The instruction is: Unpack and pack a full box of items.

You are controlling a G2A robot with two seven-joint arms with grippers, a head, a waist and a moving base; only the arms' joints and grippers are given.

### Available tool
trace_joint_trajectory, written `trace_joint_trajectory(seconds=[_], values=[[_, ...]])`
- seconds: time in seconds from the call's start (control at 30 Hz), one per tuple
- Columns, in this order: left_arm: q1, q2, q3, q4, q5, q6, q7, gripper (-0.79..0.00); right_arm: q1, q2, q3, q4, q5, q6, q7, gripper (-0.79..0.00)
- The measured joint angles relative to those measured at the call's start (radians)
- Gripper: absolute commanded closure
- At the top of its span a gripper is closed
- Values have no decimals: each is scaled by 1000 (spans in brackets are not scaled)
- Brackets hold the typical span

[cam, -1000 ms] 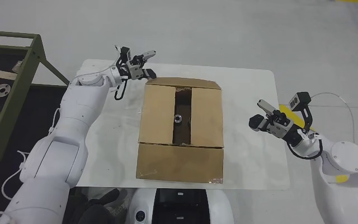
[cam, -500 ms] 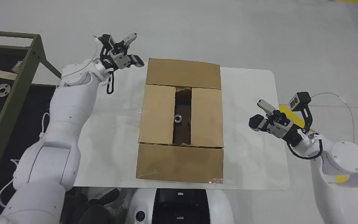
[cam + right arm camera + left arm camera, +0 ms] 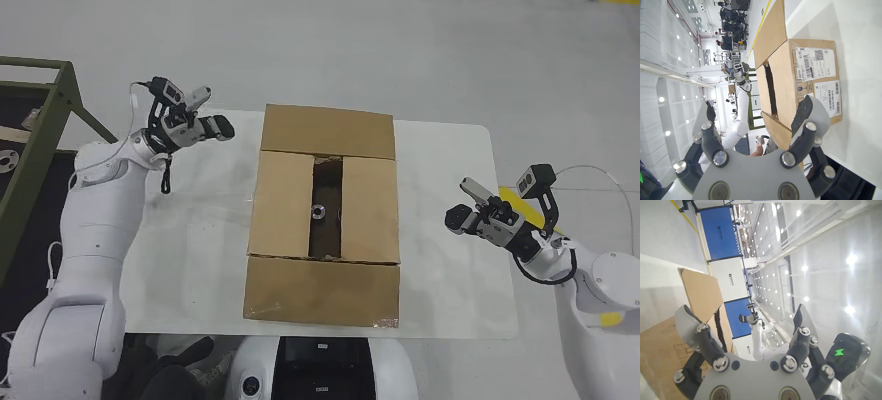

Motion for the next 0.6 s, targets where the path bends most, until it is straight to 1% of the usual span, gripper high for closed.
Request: trace_joint_trajectory(seconds=[0.1, 0.3, 0.47, 0.6], values=[[33, 19, -45, -42, 33, -3, -29, -785, 0, 0, 0, 0, 0, 0, 0, -785], [88, 49, -120, -113, 60, -8, -79, -785, 0, 0, 0, 0, 0, 0, 0, -785], [117, 70, -165, -168, 108, -5, -110, -785, 0, 0, 0, 0, 0, 0, 0, -785], [133, 88, -212, -201, 128, 19, -133, -785, 0, 0, 0, 0, 0, 0, 0, -785]])
